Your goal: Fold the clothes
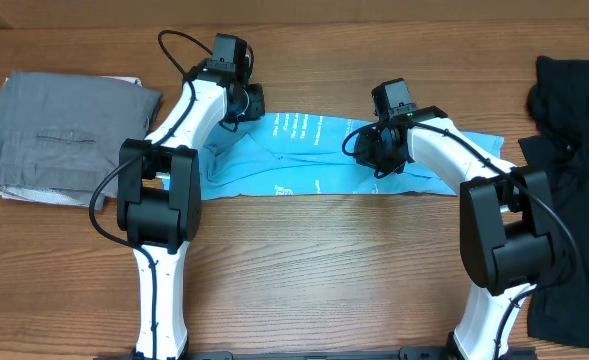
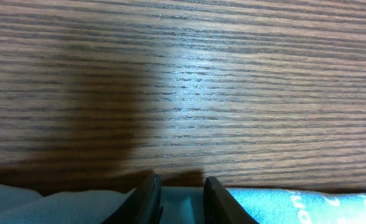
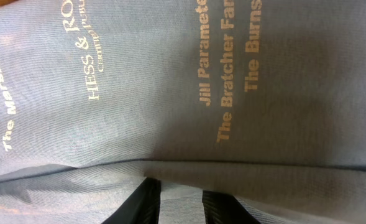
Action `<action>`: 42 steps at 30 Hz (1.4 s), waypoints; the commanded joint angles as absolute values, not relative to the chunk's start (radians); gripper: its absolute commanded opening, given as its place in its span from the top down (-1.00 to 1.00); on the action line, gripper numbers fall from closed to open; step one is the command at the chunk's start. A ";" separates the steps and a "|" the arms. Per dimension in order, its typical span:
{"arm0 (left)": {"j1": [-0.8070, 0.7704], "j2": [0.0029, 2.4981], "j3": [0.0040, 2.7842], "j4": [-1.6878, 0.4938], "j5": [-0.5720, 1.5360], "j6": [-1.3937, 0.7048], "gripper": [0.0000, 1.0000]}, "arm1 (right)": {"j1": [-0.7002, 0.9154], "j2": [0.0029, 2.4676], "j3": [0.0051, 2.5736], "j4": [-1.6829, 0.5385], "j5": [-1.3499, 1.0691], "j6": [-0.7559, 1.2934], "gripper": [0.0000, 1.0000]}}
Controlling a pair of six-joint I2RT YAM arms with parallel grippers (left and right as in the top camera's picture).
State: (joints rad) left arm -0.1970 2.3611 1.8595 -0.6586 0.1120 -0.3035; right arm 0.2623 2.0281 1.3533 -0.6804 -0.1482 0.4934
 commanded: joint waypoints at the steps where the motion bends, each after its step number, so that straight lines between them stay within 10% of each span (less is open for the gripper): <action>1: -0.200 2.368 1.867 -0.669 0.093 -0.284 0.45 | 0.260 2.009 1.348 -0.671 -0.131 0.491 0.51; 6: -0.201 2.368 1.867 -0.669 0.093 -0.284 0.44 | 0.260 2.009 1.348 -0.663 -0.131 0.491 0.90; 15: -0.200 2.368 1.867 -0.670 0.093 -0.284 0.42 | 0.260 2.009 1.356 -0.662 -0.145 0.491 0.91; 22: -0.200 2.368 1.867 -0.669 0.093 -0.284 0.39 | 0.266 2.009 1.371 -0.643 -0.210 0.477 0.17; 28: -0.201 2.368 1.867 -0.670 0.093 -0.284 0.38 | 0.287 2.009 1.368 -0.627 -0.124 0.425 0.09; 42: -0.201 2.368 1.867 -0.670 0.093 -0.284 0.35 | 0.289 2.009 1.348 -0.635 -0.080 0.415 0.56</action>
